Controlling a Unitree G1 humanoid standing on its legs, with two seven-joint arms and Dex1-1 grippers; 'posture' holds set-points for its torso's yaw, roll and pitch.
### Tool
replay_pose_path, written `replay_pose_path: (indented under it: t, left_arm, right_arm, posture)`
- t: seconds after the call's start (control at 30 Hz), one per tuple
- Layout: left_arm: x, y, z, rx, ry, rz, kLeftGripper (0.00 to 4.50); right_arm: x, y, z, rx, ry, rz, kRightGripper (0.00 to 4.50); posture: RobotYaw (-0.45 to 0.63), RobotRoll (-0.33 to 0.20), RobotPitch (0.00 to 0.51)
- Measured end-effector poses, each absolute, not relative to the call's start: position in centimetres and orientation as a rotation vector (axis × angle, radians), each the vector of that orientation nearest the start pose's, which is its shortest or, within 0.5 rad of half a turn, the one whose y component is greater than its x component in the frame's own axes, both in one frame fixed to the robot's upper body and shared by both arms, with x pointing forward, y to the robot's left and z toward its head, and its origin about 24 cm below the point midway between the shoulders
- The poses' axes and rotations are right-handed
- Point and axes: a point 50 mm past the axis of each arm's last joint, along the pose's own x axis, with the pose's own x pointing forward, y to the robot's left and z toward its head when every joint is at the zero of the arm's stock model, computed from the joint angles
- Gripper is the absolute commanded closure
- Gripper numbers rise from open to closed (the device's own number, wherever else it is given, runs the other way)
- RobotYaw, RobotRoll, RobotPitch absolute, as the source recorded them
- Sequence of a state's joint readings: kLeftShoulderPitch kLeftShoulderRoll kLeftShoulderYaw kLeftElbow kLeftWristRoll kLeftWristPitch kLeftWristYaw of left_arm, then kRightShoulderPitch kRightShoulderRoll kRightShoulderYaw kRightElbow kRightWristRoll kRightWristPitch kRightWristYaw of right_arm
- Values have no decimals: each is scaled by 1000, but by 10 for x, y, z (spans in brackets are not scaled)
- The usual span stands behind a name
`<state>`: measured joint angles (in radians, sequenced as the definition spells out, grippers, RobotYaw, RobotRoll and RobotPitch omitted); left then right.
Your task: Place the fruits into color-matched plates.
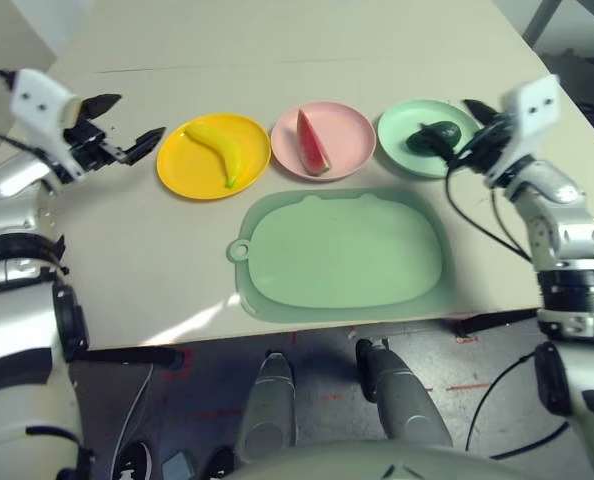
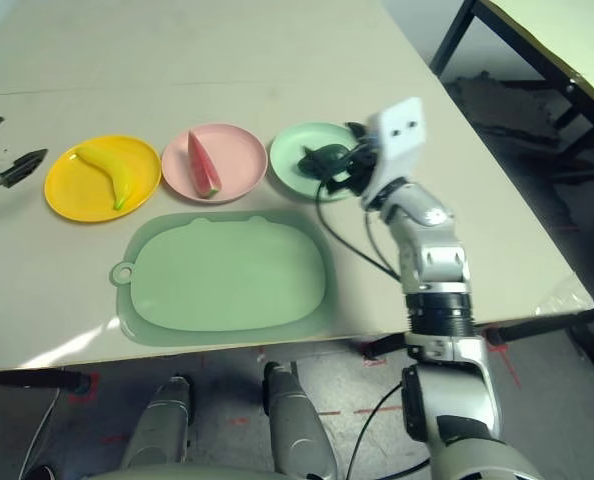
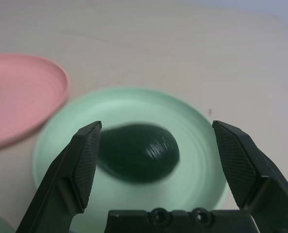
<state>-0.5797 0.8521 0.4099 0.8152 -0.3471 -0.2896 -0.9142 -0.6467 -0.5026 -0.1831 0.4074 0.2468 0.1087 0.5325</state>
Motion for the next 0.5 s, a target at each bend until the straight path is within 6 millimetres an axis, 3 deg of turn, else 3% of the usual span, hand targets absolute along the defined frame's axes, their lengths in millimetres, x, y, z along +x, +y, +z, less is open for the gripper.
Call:
replay_pose_path:
  t: [0.13,0.27,0.5]
  left_arm:
    - [261,384,152,270,-172,-136,30]
    - [242,372,124,189,-154,-74,30]
    - [239,363,129,120,-211,-13,30]
  right_arm:
    - [343,-256,155,-138,-153,306,0]
    - [330,-259,128,-108,-125,322,0]
    - [310,-290,124,-63,-202,223,0]
  posture:
    - [22,0,241]
    - [17,0,242]
    - [-2,0,252]
